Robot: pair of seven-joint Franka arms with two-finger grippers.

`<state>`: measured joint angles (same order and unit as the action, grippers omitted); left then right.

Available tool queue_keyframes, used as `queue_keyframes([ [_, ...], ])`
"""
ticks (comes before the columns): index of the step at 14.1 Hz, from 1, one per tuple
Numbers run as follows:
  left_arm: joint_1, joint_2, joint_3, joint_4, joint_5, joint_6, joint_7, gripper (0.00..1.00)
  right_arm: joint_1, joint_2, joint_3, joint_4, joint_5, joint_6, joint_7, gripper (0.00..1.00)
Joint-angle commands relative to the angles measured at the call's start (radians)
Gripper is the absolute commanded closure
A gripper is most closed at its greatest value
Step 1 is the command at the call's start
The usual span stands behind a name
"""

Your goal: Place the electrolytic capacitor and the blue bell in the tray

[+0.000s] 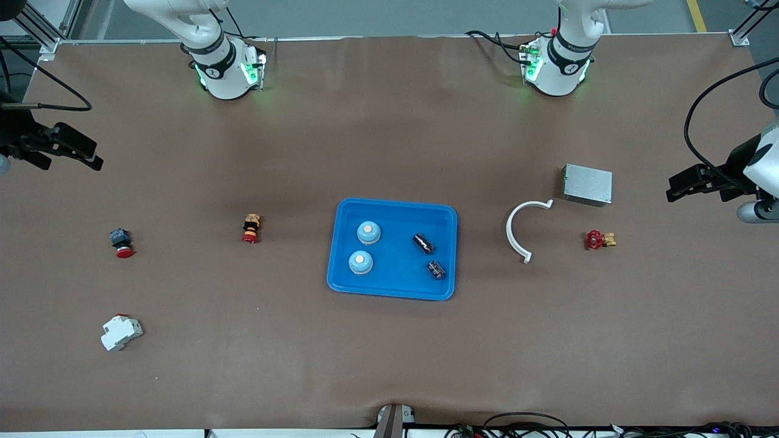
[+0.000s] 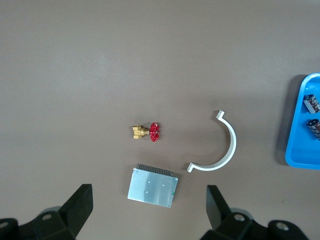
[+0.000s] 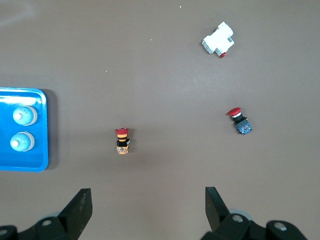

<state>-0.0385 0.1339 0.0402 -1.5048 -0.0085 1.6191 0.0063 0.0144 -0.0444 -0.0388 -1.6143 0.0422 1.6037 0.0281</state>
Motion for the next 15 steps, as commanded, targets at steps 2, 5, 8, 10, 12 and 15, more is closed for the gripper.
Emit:
queue_keyframes([
  [2,0.022,0.003,-0.016,0.008,0.016,-0.002,0.009,0.00,-0.005,-0.011,0.005,-0.009,0.002,0.021,-0.011,0.00],
  [5,0.034,0.001,-0.032,0.008,0.018,-0.002,0.012,0.00,-0.007,-0.006,0.005,-0.009,0.001,0.022,-0.013,0.00],
  [8,0.022,0.001,-0.032,0.008,0.021,-0.002,0.006,0.00,-0.005,-0.006,0.005,-0.009,-0.002,0.021,-0.014,0.00],
  [10,0.025,0.003,-0.032,0.008,0.019,-0.002,0.008,0.00,-0.005,-0.006,0.005,-0.009,-0.002,0.021,-0.014,0.00],
  [12,0.025,0.003,-0.032,0.008,0.019,-0.002,0.004,0.00,-0.007,-0.006,0.005,-0.009,-0.004,0.021,-0.014,0.00],
  [15,0.029,0.004,-0.032,0.008,0.015,-0.002,0.003,0.00,-0.007,-0.006,0.005,-0.009,-0.005,0.021,-0.014,0.00],
])
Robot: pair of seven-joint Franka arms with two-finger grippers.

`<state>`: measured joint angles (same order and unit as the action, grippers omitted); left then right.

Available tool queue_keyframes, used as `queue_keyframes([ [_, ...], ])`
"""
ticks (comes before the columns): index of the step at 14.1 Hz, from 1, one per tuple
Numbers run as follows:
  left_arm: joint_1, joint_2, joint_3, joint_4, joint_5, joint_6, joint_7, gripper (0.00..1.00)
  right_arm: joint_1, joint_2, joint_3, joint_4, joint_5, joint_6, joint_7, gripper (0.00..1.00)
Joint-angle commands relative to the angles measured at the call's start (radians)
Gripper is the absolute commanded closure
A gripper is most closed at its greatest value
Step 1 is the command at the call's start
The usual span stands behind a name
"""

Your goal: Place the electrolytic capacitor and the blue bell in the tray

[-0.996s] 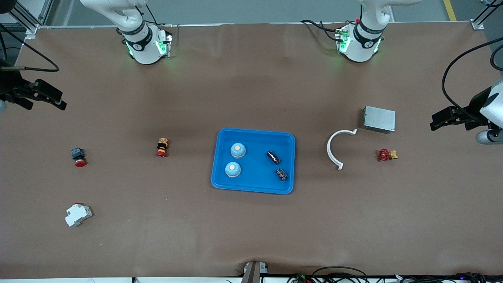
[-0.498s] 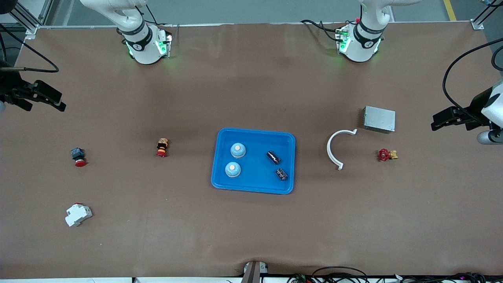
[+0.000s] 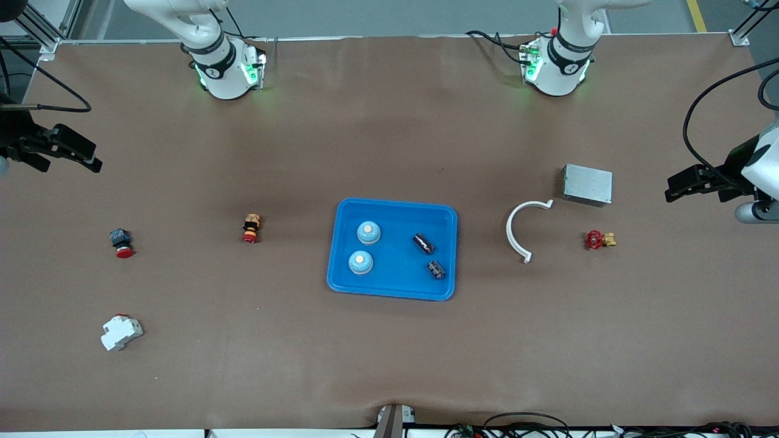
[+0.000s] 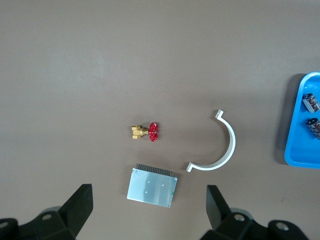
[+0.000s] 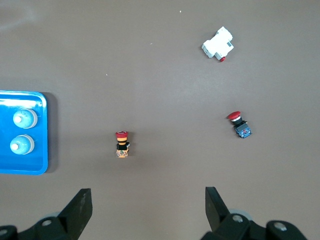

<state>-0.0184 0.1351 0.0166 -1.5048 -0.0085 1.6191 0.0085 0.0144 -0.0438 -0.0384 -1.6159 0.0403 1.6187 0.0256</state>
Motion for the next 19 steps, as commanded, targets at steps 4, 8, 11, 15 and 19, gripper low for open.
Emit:
queue_keyframes([
  [4,0.002,0.003,-0.009,0.008,0.012,-0.002,-0.002,0.00,-0.005,-0.007,0.006,-0.007,-0.005,0.006,-0.012,0.00],
  [8,0.009,0.003,-0.009,0.008,0.013,-0.002,-0.001,0.00,0.010,-0.007,0.006,-0.007,-0.011,0.009,-0.012,0.00],
  [11,0.002,0.003,-0.009,0.008,0.018,-0.002,-0.001,0.00,0.018,-0.007,0.006,-0.007,-0.013,0.009,-0.010,0.00],
  [15,0.005,0.003,-0.009,0.008,0.019,-0.002,-0.002,0.00,0.025,-0.005,0.006,-0.007,-0.020,0.007,-0.010,0.00],
  [19,0.003,0.003,-0.009,0.008,0.022,-0.002,-0.001,0.00,0.032,-0.007,0.006,-0.009,-0.022,0.003,-0.007,0.00],
])
